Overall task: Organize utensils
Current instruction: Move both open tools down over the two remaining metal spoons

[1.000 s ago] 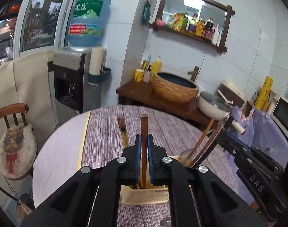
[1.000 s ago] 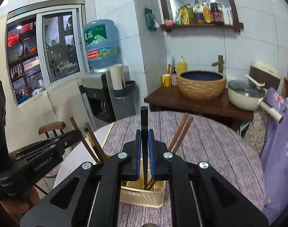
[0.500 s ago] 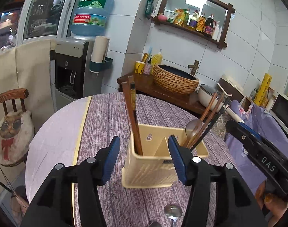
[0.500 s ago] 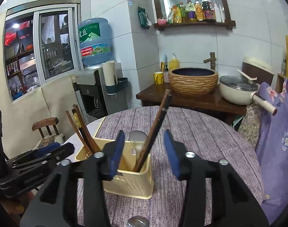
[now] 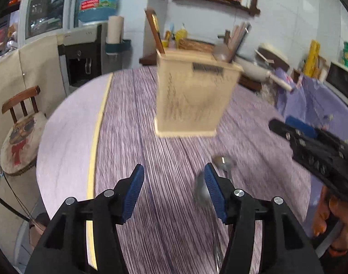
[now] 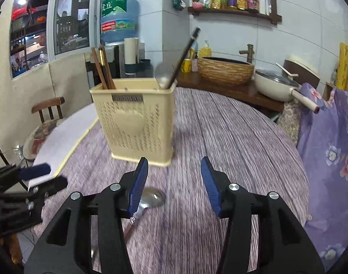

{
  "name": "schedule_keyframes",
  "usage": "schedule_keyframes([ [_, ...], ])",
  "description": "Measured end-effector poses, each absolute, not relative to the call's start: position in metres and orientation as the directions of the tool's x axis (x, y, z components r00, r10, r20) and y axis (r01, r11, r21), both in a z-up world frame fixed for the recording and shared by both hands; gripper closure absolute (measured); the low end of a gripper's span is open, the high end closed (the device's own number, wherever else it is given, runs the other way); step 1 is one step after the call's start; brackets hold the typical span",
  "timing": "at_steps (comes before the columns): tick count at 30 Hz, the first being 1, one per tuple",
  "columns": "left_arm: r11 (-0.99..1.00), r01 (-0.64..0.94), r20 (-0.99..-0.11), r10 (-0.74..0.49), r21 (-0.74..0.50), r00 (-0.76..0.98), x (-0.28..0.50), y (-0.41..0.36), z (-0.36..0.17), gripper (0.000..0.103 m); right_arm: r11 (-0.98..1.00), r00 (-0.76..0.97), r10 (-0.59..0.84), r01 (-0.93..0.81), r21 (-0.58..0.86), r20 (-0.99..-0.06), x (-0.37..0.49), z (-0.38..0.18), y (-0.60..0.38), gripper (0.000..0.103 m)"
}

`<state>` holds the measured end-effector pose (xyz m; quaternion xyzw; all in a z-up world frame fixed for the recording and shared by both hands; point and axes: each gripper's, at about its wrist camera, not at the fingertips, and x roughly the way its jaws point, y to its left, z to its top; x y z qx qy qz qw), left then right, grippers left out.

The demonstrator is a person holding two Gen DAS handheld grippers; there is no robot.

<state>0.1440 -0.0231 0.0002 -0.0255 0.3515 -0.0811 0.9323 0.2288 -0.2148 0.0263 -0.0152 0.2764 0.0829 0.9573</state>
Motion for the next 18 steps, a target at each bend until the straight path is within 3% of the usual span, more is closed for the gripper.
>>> schedule_keyframes([
  [11,0.980,0.185,-0.701,-0.182,-0.072,0.689,0.092,-0.050,-0.044,0.049,0.990,0.791,0.137,-0.093,0.104,-0.597,0.202,-0.018,-0.241,0.054],
  [18,0.983,0.174,-0.709,-0.167,-0.063,0.686,0.096,-0.057,-0.053,0.054,0.989,0.785,0.141,-0.083,0.122,-0.604,0.196,-0.023,-0.238,0.054],
])
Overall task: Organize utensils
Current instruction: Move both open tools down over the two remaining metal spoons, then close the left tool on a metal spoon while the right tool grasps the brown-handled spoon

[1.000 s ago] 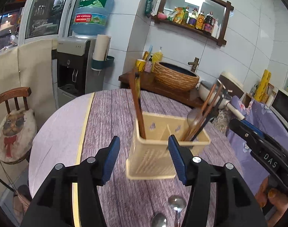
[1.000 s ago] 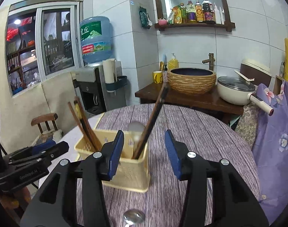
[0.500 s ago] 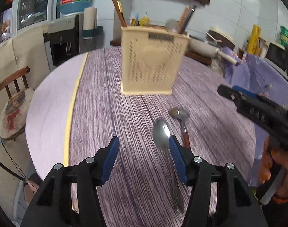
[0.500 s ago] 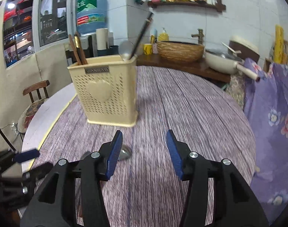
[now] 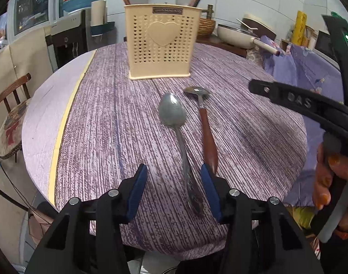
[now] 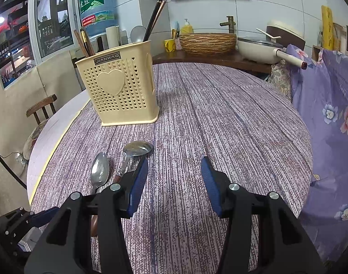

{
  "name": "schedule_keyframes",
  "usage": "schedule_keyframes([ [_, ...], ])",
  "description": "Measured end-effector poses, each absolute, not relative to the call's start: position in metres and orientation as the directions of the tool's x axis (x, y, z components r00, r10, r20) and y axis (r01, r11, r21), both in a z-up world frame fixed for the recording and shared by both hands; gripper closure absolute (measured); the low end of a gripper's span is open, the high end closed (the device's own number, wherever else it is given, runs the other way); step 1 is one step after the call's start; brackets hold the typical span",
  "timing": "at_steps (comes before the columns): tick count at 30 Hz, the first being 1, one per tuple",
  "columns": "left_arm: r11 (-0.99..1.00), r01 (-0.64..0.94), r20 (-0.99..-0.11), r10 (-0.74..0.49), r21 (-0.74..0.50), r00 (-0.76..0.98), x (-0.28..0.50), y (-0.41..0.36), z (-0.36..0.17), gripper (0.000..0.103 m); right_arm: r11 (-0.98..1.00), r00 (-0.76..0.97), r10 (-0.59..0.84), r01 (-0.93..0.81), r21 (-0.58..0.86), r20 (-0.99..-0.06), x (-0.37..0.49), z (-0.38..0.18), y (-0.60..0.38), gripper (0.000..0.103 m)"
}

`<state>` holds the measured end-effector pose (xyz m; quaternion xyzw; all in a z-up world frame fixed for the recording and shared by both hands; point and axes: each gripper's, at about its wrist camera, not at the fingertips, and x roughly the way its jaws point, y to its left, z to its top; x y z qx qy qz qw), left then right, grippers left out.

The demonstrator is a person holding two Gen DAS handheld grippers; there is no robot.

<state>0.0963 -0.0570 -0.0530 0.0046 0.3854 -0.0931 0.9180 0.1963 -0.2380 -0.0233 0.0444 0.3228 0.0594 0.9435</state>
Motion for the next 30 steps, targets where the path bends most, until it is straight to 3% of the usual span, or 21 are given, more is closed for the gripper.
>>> schedule_keyframes([
  [6,0.988,0.126,-0.689,-0.153,-0.090,0.709,0.124,-0.051,-0.039,0.054,0.988,0.778,0.144,-0.080,0.131,-0.612,0.196,-0.025,-0.236,0.054],
  [17,0.985,0.156,-0.741,-0.162,-0.078,0.651,0.161,-0.075,-0.047,0.054,0.987,0.773,0.144,-0.067,0.145,-0.617,0.192,-0.027,-0.246,0.054],
  [30,0.992,0.126,-0.771,-0.091,-0.014,0.631,0.182,-0.090,-0.056,0.054,0.986,0.765,0.144,-0.060,0.154,-0.628,0.193,-0.028,-0.246,0.054],
])
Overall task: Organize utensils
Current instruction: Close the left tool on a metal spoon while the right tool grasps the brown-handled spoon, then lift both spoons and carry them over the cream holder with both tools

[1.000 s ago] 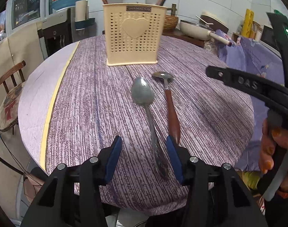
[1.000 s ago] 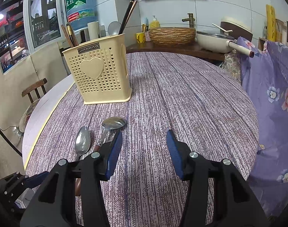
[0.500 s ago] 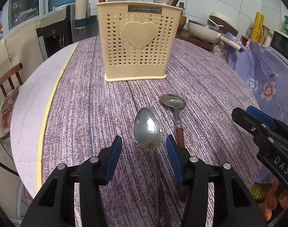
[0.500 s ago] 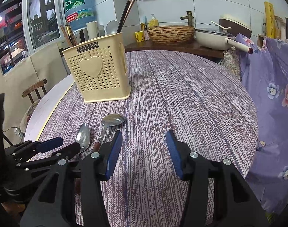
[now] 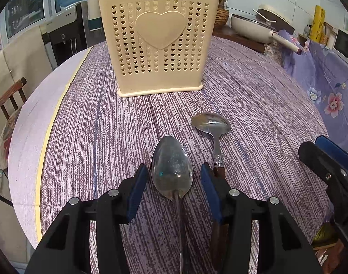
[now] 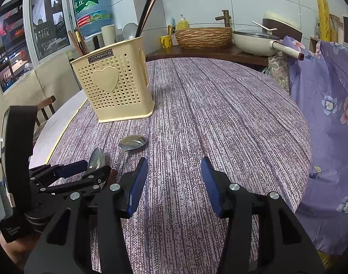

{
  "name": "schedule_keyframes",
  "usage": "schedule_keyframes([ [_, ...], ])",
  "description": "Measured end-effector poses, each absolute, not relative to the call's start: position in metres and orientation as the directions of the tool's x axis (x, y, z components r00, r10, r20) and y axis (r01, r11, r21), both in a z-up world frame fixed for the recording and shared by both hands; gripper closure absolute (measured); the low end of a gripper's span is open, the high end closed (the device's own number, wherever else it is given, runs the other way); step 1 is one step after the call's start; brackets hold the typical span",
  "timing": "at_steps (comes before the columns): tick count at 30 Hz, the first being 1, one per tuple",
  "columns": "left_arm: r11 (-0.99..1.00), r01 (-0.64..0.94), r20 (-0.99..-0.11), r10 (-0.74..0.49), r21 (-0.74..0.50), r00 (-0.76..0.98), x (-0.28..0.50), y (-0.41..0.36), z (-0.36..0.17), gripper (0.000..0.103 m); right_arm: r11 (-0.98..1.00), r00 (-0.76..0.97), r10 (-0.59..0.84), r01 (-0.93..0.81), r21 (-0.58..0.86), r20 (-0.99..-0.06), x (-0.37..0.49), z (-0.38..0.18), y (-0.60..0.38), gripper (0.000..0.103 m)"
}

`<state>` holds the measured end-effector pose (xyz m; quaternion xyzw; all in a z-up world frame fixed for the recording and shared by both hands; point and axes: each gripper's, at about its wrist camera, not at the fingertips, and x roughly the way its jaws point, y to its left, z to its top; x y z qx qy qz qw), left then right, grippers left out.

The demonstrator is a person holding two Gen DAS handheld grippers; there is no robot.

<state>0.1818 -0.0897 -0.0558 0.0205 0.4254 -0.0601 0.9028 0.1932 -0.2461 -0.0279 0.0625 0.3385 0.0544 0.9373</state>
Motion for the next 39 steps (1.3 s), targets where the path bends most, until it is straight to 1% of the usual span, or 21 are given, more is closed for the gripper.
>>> schedule_keyframes([
  [1,0.992,0.124,-0.772,-0.089,-0.013,0.630,0.183,-0.089,-0.056,0.055,0.986,0.763,0.145,-0.060,0.155,-0.630,0.194,-0.028,-0.246,0.054],
  [3,0.993,0.115,-0.771,-0.085,-0.015,0.631,0.183,-0.087,-0.055,0.063,0.986,0.758,0.147,-0.062,0.154,-0.635,0.195,-0.029,-0.244,0.054],
  [4,0.993,0.114,-0.772,-0.088,-0.021,0.630,0.184,-0.084,-0.054,0.065,0.986,0.755,0.148,-0.064,0.152,-0.638,0.195,-0.030,-0.243,0.053],
  [7,0.994,0.105,-0.775,-0.086,-0.026,0.626,0.184,-0.076,-0.053,0.065,0.986,0.742,0.156,-0.073,0.153,-0.652,0.199,-0.033,-0.239,0.053],
  [13,0.999,0.046,-0.774,-0.046,-0.022,0.631,0.187,-0.045,-0.052,0.065,0.973,0.681,0.226,-0.118,0.200,-0.697,0.215,-0.040,-0.223,0.053],
  [15,0.999,0.027,-0.775,-0.041,-0.031,0.630,0.189,-0.035,-0.052,0.065,0.969,0.655,0.243,-0.130,0.210,-0.716,0.222,-0.044,-0.214,0.050],
  [16,0.999,0.026,-0.776,-0.044,-0.035,0.629,0.189,-0.031,-0.052,0.065,0.966,0.634,0.254,-0.136,0.218,-0.730,0.228,-0.046,-0.207,0.043],
  [17,0.999,0.027,-0.777,-0.045,-0.035,0.628,0.190,-0.029,-0.052,0.065,0.965,0.624,0.260,-0.138,0.224,-0.737,0.231,-0.048,-0.204,0.041],
  [23,0.999,0.036,-0.774,-0.053,-0.040,0.630,0.186,-0.027,-0.052,0.065,0.973,0.558,0.232,-0.143,0.183,-0.797,0.259,-0.058,-0.175,0.041],
  [28,0.998,0.039,-0.772,-0.065,-0.052,0.632,0.187,-0.023,-0.052,0.065,0.982,0.553,0.185,-0.128,0.136,-0.813,0.276,-0.061,-0.164,0.041],
  [33,0.998,0.045,-0.770,-0.068,-0.052,0.634,0.186,-0.021,-0.052,0.064,0.986,0.543,0.159,-0.127,0.106,-0.825,0.293,-0.060,-0.155,0.047],
  [35,0.998,0.047,-0.772,-0.069,-0.051,0.632,0.186,-0.020,-0.053,0.064,0.986,0.534,0.158,-0.124,0.108,-0.831,0.300,-0.060,-0.154,0.056],
  [37,0.997,0.043,-0.774,-0.073,-0.060,0.629,0.185,-0.017,-0.052,0.060,0.985,0.521,0.164,-0.131,0.111,-0.838,0.307,-0.059,-0.153,0.056],
  [39,0.997,0.034,-0.777,-0.070,-0.063,0.626,0.186,-0.016,-0.052,0.051,0.985,0.515,0.163,-0.137,0.107,-0.841,0.309,-0.058,-0.152,0.056],
])
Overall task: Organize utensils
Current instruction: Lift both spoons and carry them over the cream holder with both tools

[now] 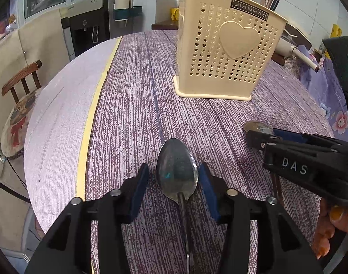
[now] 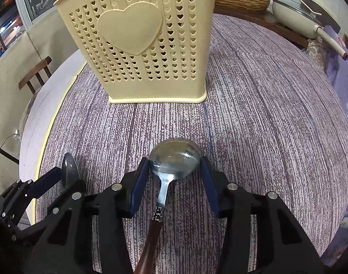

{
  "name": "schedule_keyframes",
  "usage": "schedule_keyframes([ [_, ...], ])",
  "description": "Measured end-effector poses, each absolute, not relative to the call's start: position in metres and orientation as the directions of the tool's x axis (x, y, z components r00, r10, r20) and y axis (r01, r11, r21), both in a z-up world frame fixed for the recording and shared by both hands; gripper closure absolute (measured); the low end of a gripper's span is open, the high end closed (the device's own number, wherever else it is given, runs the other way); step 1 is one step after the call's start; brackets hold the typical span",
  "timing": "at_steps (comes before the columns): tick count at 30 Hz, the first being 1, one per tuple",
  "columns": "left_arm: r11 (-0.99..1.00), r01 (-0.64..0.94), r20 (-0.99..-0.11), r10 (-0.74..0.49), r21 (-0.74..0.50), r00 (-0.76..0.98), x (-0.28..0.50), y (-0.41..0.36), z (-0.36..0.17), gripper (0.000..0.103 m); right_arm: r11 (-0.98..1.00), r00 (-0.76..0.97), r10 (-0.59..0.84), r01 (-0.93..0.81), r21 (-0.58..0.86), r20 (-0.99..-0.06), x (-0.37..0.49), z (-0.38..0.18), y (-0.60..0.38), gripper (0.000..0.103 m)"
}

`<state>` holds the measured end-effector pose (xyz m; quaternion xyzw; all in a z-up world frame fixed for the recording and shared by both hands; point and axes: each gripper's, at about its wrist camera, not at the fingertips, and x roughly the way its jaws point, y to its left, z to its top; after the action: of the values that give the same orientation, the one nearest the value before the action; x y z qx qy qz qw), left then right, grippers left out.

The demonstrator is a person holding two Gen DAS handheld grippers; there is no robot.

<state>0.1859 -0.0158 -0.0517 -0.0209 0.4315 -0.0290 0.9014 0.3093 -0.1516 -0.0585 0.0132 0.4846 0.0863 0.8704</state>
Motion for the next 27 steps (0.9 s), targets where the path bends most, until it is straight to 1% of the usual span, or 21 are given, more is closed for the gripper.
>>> schedule_keyframes([
  [5,0.998,0.028,-0.782,-0.058,-0.051,0.620,0.187,-0.017,-0.052,0.047,0.984,0.513,0.156,-0.151,0.091,-0.844,0.310,-0.059,-0.149,0.056],
  [8,0.999,0.022,-0.784,-0.041,-0.035,0.619,0.187,-0.019,-0.052,0.047,0.983,0.511,0.164,-0.158,0.095,-0.844,0.309,-0.059,-0.149,0.056],
  [10,0.999,0.017,-0.783,-0.040,-0.038,0.620,0.188,-0.020,-0.052,0.050,0.982,0.510,0.171,-0.160,0.102,-0.843,0.309,-0.060,-0.150,0.057],
  [12,0.999,0.011,-0.783,-0.042,-0.044,0.621,0.189,-0.019,-0.051,0.062,0.980,0.512,0.181,-0.161,0.113,-0.840,0.309,-0.059,-0.151,0.057],
  [13,0.999,0.011,-0.784,-0.043,-0.046,0.619,0.190,-0.019,-0.051,0.065,0.980,0.515,0.187,-0.162,0.119,-0.836,0.308,-0.059,-0.152,0.057],
  [20,0.998,0.008,-0.764,-0.049,-0.058,0.643,0.189,-0.018,-0.041,0.065,0.974,0.551,0.218,-0.172,0.146,-0.805,0.300,-0.047,-0.157,0.057],
  [27,0.996,0.020,-0.715,-0.080,-0.092,0.694,0.187,-0.018,-0.018,0.065,0.971,0.615,0.234,-0.185,0.151,-0.753,0.286,-0.021,-0.167,0.057],
])
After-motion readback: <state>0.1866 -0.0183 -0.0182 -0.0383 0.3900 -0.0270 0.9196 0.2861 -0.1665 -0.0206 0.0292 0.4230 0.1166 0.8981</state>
